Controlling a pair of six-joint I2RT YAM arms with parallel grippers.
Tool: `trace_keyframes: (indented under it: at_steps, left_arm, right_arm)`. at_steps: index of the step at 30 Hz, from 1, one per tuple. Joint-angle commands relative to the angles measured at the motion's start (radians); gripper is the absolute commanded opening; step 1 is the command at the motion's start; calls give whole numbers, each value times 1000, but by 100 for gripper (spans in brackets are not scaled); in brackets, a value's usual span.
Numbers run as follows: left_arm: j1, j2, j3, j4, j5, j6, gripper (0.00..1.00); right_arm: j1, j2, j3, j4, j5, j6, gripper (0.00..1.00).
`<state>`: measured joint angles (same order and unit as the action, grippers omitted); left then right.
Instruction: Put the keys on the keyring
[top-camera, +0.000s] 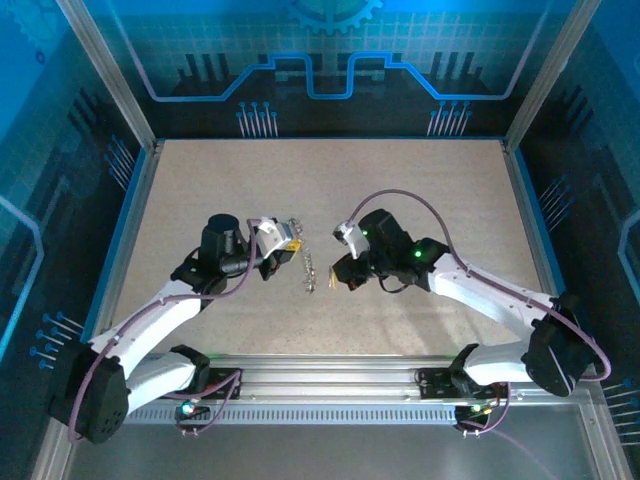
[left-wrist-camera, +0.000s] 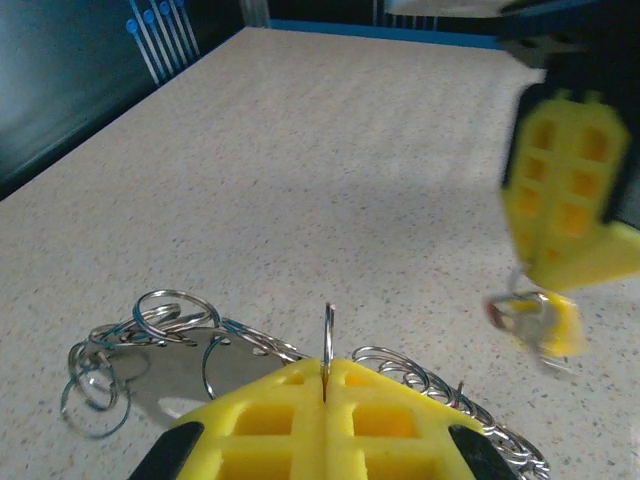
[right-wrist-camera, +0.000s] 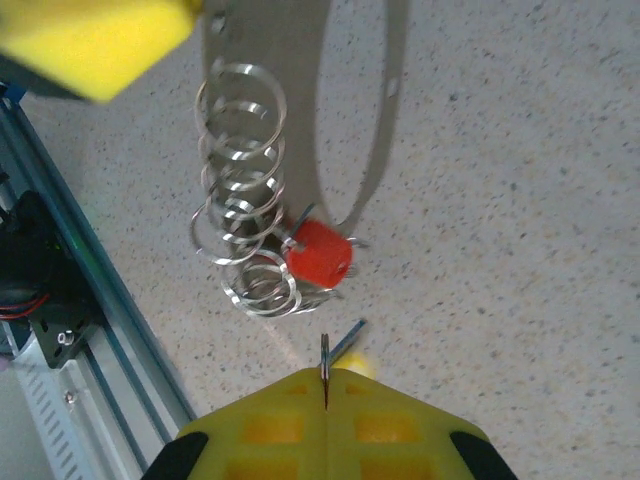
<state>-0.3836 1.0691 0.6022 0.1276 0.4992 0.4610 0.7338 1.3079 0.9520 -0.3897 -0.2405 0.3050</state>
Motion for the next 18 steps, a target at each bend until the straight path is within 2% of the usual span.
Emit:
trace_keyframes:
  at_steps: [1, 5, 9, 18]
  left_arm:
    - [-12, -24, -4, 43, 78, 53, 0]
    - [-14, -20, -5, 46, 153, 75, 0]
    - [-17, -14, -4, 50, 237, 81, 0]
    - [-30, 21, 2, 101, 282, 23, 0]
  right_arm:
    - [-29, -13, 43, 12, -127, -95, 1]
    - [-54, 6, 85, 25, -218, -107, 0]
    - [-57, 24, 105, 49, -248, -114, 0]
    - [-62, 43, 104, 102, -282, -83, 0]
